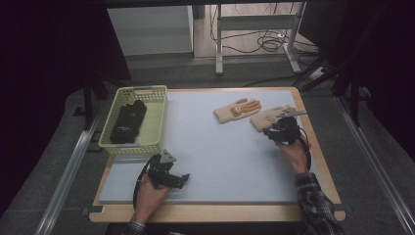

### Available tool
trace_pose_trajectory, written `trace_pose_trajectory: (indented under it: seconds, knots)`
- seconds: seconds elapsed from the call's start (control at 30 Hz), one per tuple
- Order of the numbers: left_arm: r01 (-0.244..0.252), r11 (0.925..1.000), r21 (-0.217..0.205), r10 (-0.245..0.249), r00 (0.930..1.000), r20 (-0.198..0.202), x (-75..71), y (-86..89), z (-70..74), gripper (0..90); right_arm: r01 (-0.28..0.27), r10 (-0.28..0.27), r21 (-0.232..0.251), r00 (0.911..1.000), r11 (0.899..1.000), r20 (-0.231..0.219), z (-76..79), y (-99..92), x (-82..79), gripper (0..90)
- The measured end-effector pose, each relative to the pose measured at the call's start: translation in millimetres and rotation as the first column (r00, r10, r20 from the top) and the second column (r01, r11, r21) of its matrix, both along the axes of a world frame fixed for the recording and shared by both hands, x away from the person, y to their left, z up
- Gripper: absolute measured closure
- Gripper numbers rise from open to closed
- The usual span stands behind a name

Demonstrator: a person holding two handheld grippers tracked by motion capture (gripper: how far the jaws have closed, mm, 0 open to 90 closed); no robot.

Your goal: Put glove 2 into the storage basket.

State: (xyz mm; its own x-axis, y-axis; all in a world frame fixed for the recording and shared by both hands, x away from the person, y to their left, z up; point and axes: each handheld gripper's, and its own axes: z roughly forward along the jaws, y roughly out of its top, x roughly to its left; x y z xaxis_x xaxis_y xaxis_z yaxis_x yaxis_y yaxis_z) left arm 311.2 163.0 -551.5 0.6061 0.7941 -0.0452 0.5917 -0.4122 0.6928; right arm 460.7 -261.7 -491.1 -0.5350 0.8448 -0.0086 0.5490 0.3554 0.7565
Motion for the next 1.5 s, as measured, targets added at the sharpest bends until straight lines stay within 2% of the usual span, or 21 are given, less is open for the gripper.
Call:
trace_pose_trajectory:
  seconds: [0.17, 0.33, 0.43, 0.5, 0.6, 0.7, 0.83, 0.93, 1.17, 1.33, 1.5]
  knots:
    - [0.002, 1.0000, 0.002, -0.002, 1.0000, -0.001, 0.0, 0.2, 0.1, 0.0, 0.057, -0.057, -0.017, 0.9983, 0.998, 0.013, 1.0, -1.6, 25.6, 49.5]
    - [0.002, 1.0000, 0.002, -0.002, 1.0000, -0.001, -0.1, 0.2, 0.1, 0.0, 0.113, -0.113, -0.047, 0.9935, 0.992, 0.015, -3.7, -0.5, 48.6, 36.1]
    - [0.002, 1.0000, 0.000, -0.002, 1.0000, -0.001, -0.1, 0.2, 0.0, 0.0, 0.140, -0.140, -0.057, 0.9902, 0.989, 0.010, -9.3, -1.7, 60.3, 33.9]
    - [0.002, 1.0000, 0.000, -0.002, 1.0000, -0.001, -0.1, 0.2, 0.0, 0.0, 0.159, -0.159, -0.079, 0.9873, 0.984, 0.006, -13.4, -1.8, 67.1, 33.5]
    - [0.002, 1.0000, 0.001, -0.002, 1.0000, -0.001, -0.1, 0.2, 0.0, 0.0, 0.165, -0.166, -0.103, 0.9862, 0.981, 0.001, -18.5, -1.8, 73.3, 35.4]
    - [0.003, 1.0000, 0.003, -0.003, 1.0000, 0.000, 0.0, 0.3, 0.0, 0.0, 0.171, -0.170, -0.157, 0.9853, 0.973, 0.021, -21.7, 0.1, 72.6, 49.5]
    - [0.006, 1.0000, 0.005, -0.006, 1.0000, -0.002, -0.1, 0.5, 0.2, 0.0, 0.194, -0.193, -0.160, 0.9810, 0.968, 0.023, -23.3, 0.6, 70.3, 60.4]
    - [0.006, 1.0000, 0.005, -0.006, 1.0000, -0.002, -0.1, 0.5, 0.2, 0.0, 0.189, -0.188, -0.171, 0.9820, 0.967, 0.023, -21.2, 0.4, 68.7, 65.3]
    - [0.005, 1.0000, 0.005, -0.005, 1.0000, -0.002, 0.0, 0.5, 0.2, 0.0, 0.159, -0.157, -0.128, 0.9873, 0.979, 0.026, -9.9, -6.2, 60.1, 80.9]
    - [0.005, 1.0000, 0.005, -0.005, 1.0000, -0.002, 0.0, 0.5, 0.2, 0.0, 0.113, -0.111, -0.101, 0.9934, 0.988, 0.029, -3.0, -5.6, 50.8, 82.5]
    - [0.005, 1.0000, 0.005, -0.005, 1.0000, -0.003, -0.2, 0.5, 0.2, 0.0, 0.037, -0.035, -0.053, 0.9990, 0.998, 0.028, 10.3, 1.2, 33.9, 82.5]
